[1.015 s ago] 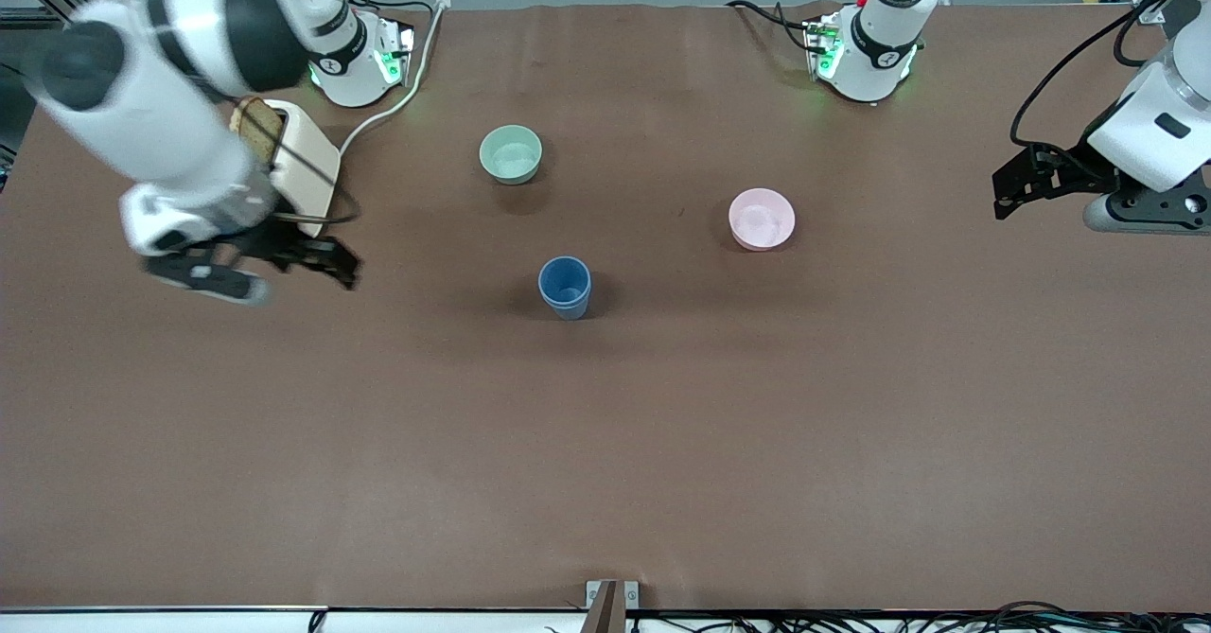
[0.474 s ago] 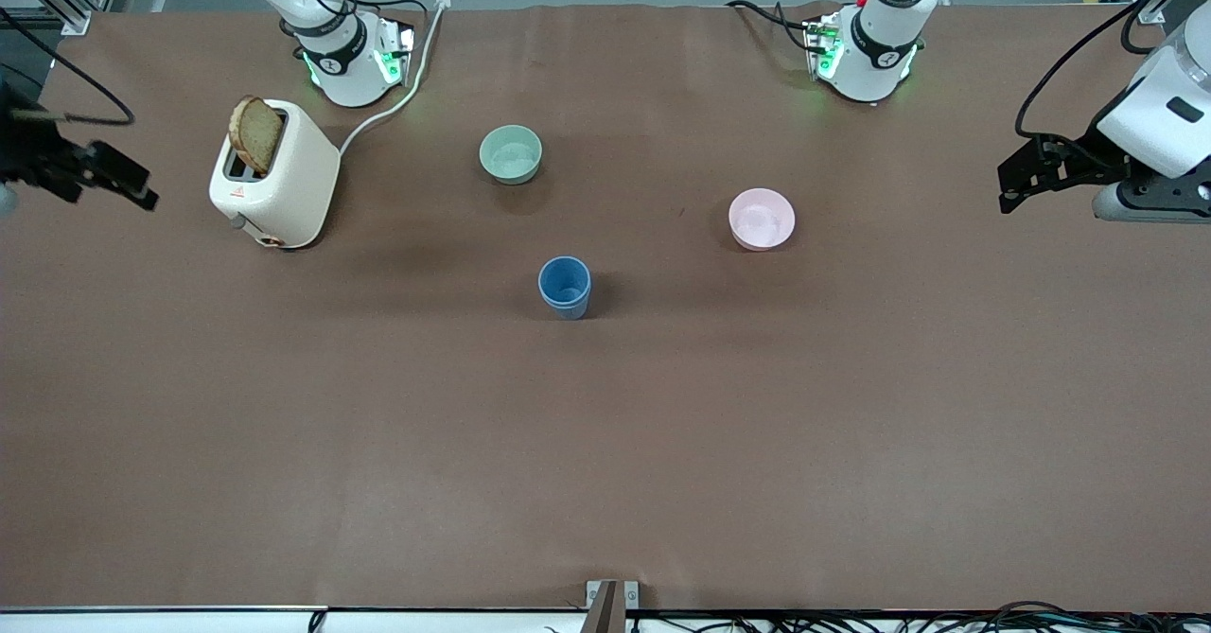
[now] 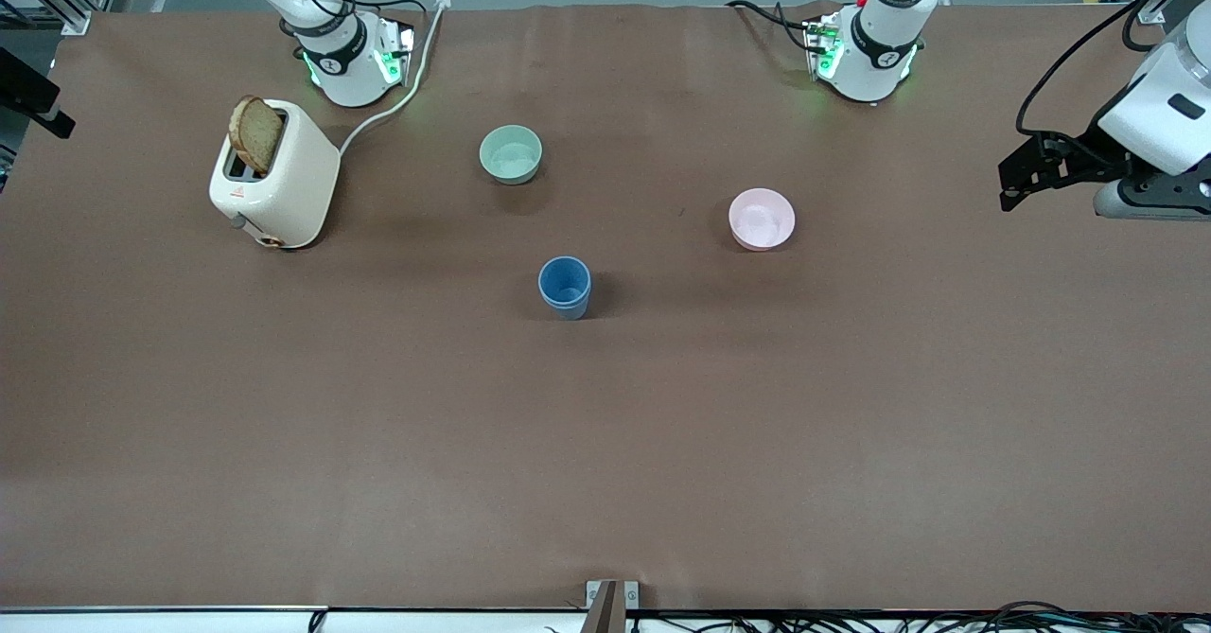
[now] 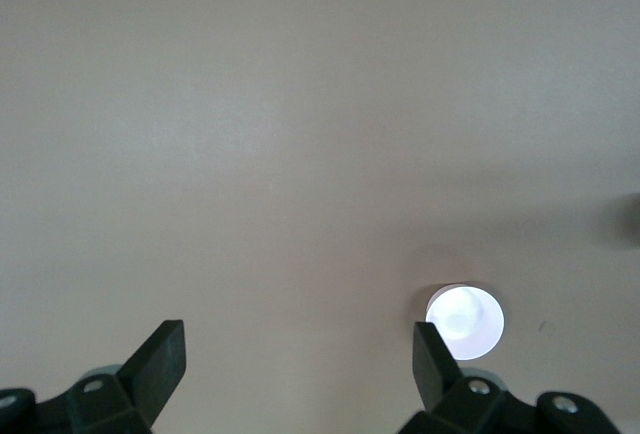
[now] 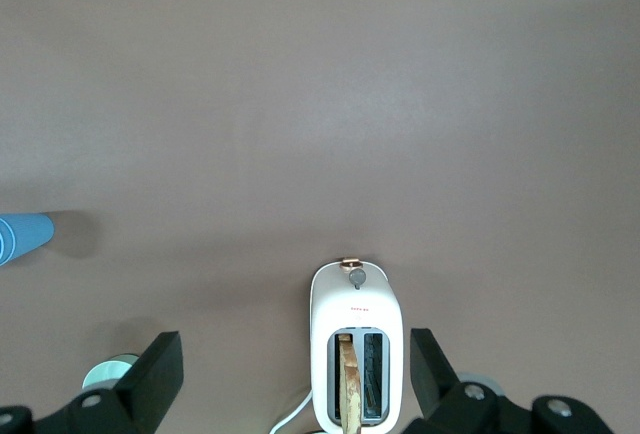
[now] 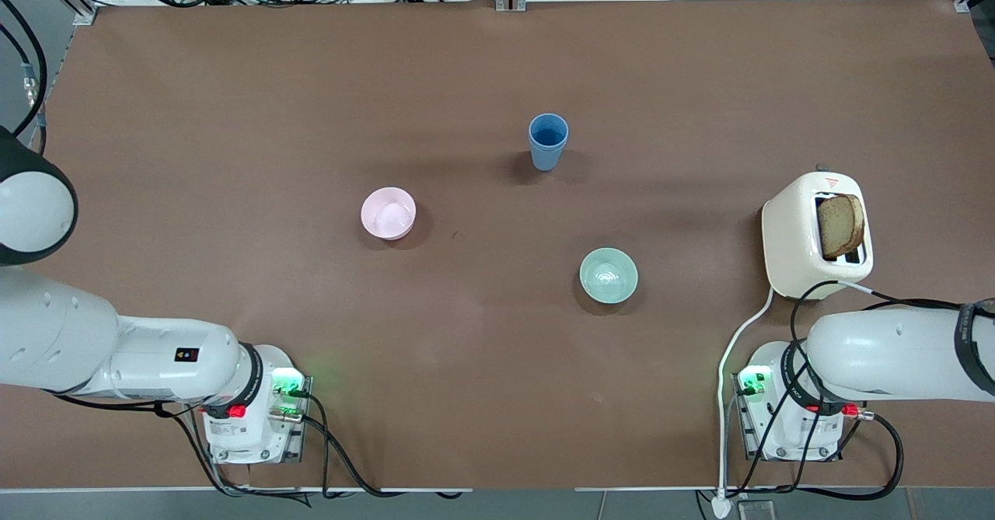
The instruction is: Stack blue cups with both arms
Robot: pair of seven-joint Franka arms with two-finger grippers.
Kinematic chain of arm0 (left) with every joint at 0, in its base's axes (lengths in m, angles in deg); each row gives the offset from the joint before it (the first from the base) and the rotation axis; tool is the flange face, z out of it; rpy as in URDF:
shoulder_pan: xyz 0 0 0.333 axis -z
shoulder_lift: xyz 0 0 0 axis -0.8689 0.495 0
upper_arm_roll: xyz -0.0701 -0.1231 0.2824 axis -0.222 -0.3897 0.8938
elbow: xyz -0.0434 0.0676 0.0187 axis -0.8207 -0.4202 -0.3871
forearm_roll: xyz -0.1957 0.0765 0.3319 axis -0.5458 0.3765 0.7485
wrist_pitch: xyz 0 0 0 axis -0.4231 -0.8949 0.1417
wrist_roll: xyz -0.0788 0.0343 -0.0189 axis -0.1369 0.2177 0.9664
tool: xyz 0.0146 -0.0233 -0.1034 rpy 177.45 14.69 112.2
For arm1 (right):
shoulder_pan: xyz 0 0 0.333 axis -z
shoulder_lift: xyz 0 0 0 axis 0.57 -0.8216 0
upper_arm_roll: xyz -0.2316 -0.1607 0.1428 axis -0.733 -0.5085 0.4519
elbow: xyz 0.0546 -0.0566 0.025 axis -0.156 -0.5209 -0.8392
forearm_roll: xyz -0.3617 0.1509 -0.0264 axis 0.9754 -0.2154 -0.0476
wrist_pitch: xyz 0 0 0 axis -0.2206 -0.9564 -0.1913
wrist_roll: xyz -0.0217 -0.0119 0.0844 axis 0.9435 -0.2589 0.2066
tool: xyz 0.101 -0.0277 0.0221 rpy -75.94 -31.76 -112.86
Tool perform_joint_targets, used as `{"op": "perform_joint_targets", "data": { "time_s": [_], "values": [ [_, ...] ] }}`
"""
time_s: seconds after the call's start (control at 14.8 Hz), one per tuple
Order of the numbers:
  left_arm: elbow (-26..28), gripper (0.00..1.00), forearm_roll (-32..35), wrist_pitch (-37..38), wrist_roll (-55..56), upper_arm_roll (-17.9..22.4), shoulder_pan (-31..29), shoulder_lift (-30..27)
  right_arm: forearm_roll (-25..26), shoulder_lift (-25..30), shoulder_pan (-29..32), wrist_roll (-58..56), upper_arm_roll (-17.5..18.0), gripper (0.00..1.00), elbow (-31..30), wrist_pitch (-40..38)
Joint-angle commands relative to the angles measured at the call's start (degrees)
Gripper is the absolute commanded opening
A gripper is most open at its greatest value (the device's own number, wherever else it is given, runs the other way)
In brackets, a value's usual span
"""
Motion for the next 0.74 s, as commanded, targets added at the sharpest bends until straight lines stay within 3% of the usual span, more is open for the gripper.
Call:
{"op": "perform_joint_targets", "data": {
  "time_s": [0.0,0.68],
  "values": [
    [-0.63,1.0,0.31,0.97,-0.81,-0.14,-0.17,-0.26,0.64,-6.11,0.79,-2.1,1.0,1.0,4.07,-0.12],
    [-1.68,1.0,0.23,2.46,-0.9,-0.23,-0.35,-0.52,-0.32,-6.3,0.62,-2.46,1.26,1.0,2.4,0.86]
  ]
}}
